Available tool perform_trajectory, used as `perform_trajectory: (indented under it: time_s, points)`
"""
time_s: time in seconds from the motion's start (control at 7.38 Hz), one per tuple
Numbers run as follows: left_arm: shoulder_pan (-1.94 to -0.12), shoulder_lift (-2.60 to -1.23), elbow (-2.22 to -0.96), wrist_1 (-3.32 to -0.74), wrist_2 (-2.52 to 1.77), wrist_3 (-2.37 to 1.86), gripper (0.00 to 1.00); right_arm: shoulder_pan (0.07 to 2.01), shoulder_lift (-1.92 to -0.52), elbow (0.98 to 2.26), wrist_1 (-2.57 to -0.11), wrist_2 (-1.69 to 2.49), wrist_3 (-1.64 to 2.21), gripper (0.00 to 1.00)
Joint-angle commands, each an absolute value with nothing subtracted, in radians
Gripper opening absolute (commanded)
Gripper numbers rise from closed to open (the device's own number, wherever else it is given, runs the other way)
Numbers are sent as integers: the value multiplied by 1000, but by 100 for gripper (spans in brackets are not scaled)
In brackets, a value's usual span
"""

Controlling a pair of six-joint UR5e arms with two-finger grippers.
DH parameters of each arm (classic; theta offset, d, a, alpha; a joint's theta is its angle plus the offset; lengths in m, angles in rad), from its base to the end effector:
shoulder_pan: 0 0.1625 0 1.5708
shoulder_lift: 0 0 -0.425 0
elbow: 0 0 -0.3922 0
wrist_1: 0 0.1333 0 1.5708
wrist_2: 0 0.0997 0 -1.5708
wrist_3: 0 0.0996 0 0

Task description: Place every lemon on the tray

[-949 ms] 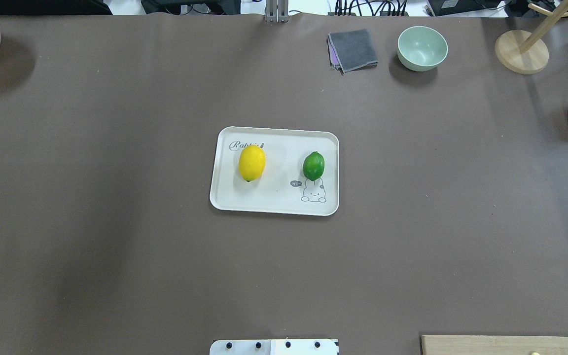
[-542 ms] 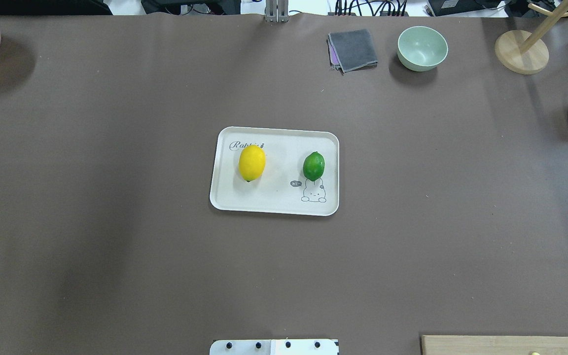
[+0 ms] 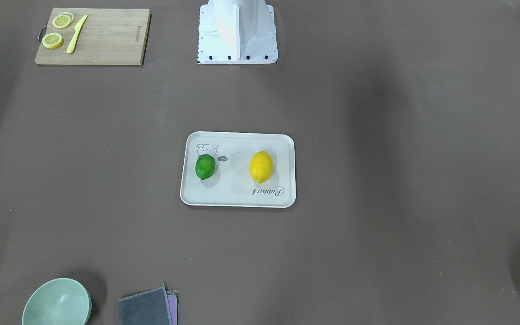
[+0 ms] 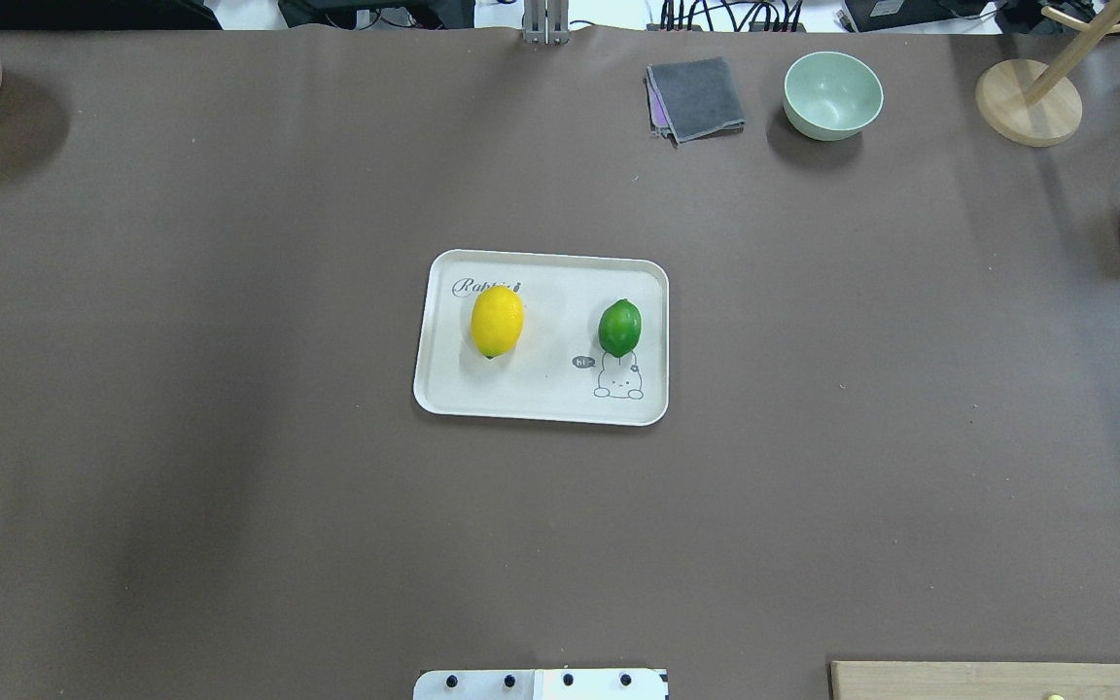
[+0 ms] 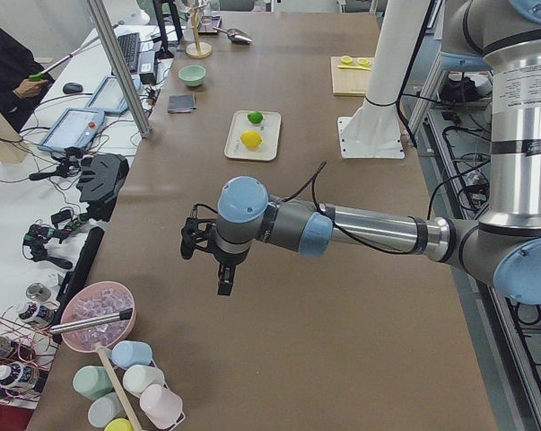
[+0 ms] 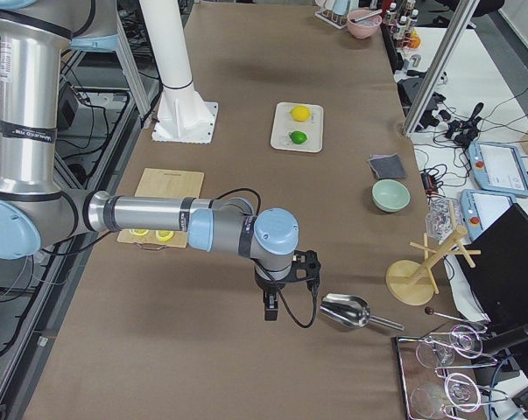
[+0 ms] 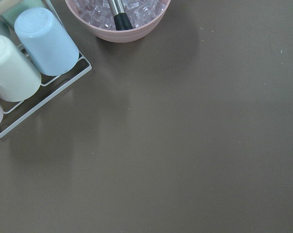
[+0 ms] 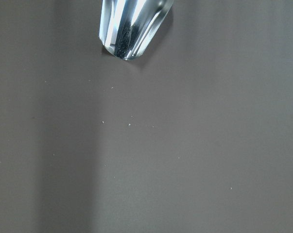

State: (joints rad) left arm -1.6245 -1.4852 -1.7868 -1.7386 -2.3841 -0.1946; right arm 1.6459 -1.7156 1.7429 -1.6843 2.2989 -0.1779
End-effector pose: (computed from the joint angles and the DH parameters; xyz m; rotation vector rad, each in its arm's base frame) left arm -0.0860 -0.4640 0.5711 0.2240 0.8249 -0.1118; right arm 0.0986 -0.4174 0.6550 0.0101 -0.7323 -0.0668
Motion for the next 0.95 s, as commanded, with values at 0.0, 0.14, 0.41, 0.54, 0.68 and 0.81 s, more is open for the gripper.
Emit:
perform_trajectory:
  time_s: [0.0, 0.14, 0.41, 0.54, 0.68, 0.81]
  points:
    - [-1624, -1479, -1776, -1738, -2384, -193, 98, 1646, -1709, 1744, -1684, 2299, -178, 100]
    - [-1624, -1477, -1776, -1736, -2382, -193, 98, 1646, -1707, 1744, -1684, 2299, -178, 100]
    - [-1624, -1485, -1753, -1735, -2382, -192, 98, 1646, -1707, 1746, -1684, 2299, -178, 100]
    - [-1624, -1486, -1750, -1736, -2382, -192, 98, 1646, -1706, 1746, -1684, 2299, -178, 100]
    - [-1624, -1486, -1750, -1735, -2382, -192, 98, 1646, -1706, 1746, -1684, 2299, -178, 100]
    - [-1624, -1488, -1750, -1735, -2382, -192, 98, 1646, -1707, 1746, -1684, 2299, -178, 100]
